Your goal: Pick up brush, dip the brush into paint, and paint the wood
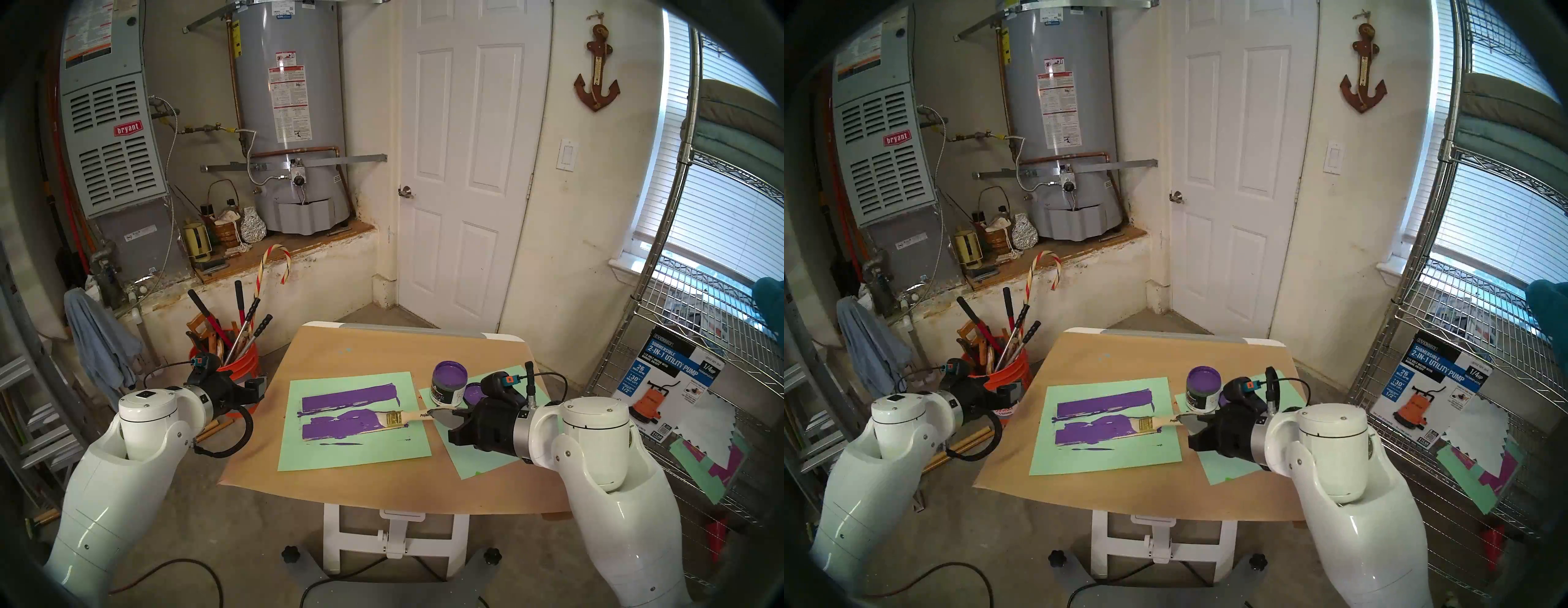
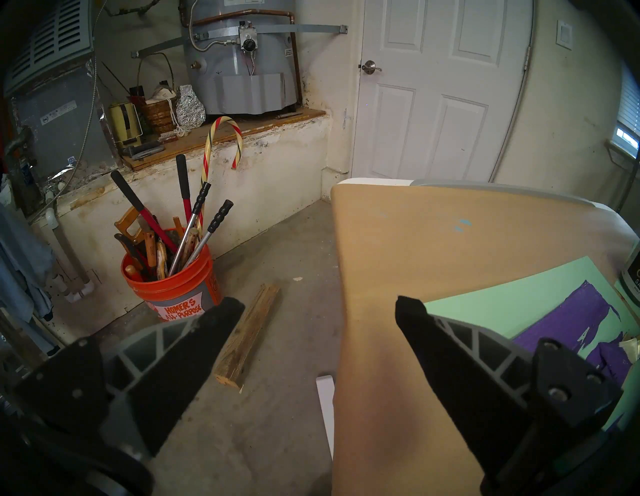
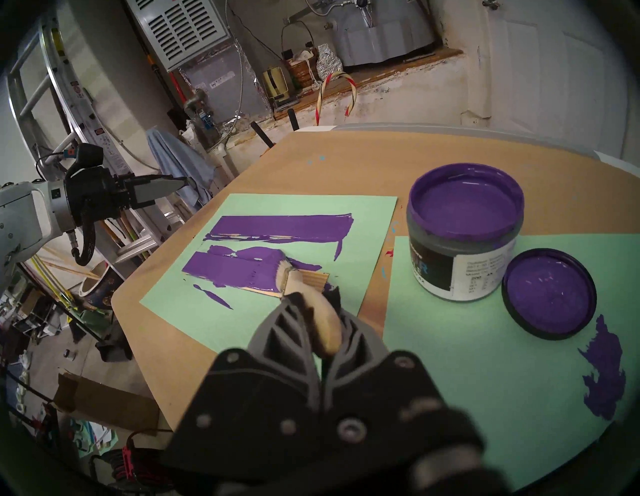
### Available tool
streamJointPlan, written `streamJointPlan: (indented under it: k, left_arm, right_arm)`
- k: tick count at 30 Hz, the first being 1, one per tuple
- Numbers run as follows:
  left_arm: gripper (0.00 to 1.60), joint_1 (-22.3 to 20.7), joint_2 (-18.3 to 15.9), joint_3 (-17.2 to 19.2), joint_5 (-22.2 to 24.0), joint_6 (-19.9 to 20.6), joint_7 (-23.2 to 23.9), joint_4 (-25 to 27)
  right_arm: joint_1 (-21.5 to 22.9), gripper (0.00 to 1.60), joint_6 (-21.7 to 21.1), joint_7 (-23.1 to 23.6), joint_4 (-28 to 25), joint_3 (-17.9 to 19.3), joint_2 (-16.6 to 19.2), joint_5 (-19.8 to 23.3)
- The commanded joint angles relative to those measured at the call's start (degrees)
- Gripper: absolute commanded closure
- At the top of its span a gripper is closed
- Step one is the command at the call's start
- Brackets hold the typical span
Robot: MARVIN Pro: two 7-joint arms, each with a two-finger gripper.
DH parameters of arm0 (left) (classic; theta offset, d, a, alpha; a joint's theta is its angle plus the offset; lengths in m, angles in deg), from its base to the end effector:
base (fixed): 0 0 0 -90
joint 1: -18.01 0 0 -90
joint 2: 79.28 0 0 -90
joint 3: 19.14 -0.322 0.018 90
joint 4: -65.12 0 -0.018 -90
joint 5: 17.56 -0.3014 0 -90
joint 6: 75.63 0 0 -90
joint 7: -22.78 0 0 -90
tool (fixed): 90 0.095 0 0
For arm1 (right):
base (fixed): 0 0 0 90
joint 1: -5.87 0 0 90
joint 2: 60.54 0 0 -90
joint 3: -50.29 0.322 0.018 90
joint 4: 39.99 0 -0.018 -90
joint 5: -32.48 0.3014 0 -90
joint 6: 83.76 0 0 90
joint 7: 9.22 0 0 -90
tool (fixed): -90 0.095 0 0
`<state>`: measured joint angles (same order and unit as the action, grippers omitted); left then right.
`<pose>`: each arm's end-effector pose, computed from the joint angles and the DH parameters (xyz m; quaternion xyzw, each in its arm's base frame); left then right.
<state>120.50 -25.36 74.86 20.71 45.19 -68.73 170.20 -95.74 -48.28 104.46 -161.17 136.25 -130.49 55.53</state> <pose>0.3456 0.1638 -0.3068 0.8603 -0.0268 0.5081 0.0306 0.2984 0.0144 -0.2821 -0.8560 -0.1918 -0.4003 0.2651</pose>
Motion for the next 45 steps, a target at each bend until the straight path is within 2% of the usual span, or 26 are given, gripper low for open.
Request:
streamJointPlan:
  k: [1, 26, 39, 45]
  left_arm:
    - [0.00, -0.22, -0.08, 0.54, 0.13, -0.10, -0.08, 0.85]
    - [0.00, -0.22, -0.08, 0.54, 0.13, -0.10, -0.08, 0.85]
    - [0.00, -0.23, -0.08, 0.54, 0.13, -0.11, -0.07, 0.84]
    - [0.00, -0.24, -0.09, 0.52, 0.12, -0.12, -0.06, 0.81]
  right_arm:
    - [-0.57, 1.60, 0.12, 0.23, -0.77, 1.22, 0.94, -0.10]
    - [-3.17, 1.60, 0.89, 2.86, -3.07, 4.69, 2.48, -0.21]
    - [-3.48, 1.60, 0.58, 3.45, -4.27, 6.00, 1.70, 0.36]
    - [-3.51, 1.60, -0.48, 4.08, -7.07, 6.46, 1.08, 1.61]
